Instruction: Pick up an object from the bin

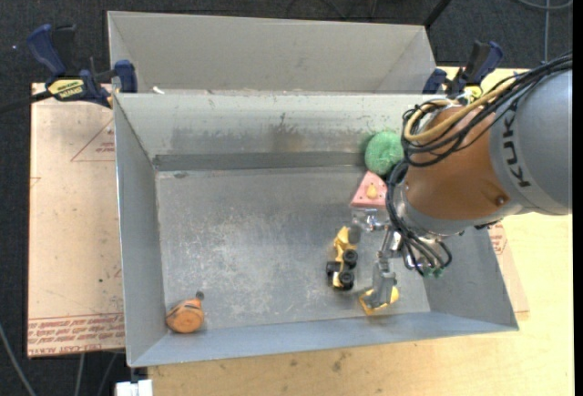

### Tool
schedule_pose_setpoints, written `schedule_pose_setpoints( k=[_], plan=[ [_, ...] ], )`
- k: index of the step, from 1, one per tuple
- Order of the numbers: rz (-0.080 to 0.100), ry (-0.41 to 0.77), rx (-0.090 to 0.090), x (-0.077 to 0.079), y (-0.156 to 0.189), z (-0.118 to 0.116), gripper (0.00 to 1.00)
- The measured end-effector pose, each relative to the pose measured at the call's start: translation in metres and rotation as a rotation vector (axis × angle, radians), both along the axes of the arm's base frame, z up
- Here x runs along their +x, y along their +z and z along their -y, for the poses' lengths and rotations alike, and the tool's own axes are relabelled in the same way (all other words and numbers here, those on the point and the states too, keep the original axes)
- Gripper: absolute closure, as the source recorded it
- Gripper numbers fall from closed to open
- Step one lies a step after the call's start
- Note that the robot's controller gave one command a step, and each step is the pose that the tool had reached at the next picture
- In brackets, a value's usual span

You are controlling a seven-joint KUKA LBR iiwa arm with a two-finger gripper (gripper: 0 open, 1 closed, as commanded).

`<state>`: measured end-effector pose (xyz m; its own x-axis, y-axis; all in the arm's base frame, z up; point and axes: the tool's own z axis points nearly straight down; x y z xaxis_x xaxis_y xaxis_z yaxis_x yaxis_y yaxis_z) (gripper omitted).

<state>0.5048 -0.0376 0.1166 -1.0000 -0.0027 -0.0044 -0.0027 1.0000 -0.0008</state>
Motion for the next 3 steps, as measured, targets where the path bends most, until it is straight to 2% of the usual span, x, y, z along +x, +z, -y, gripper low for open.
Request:
schedule_pose_setpoints(
  k=[1,2,3],
  plan=[
    [-0.006,0.043,0.005,-0.005,-0.023,-0.017,0.0],
    [-0.002,0.013,0.002,0.025,-0.047,0.007,1.0],
    [-0.002,0.014,0.002,0.025,-0.047,0.007,1.0]
  ],
)
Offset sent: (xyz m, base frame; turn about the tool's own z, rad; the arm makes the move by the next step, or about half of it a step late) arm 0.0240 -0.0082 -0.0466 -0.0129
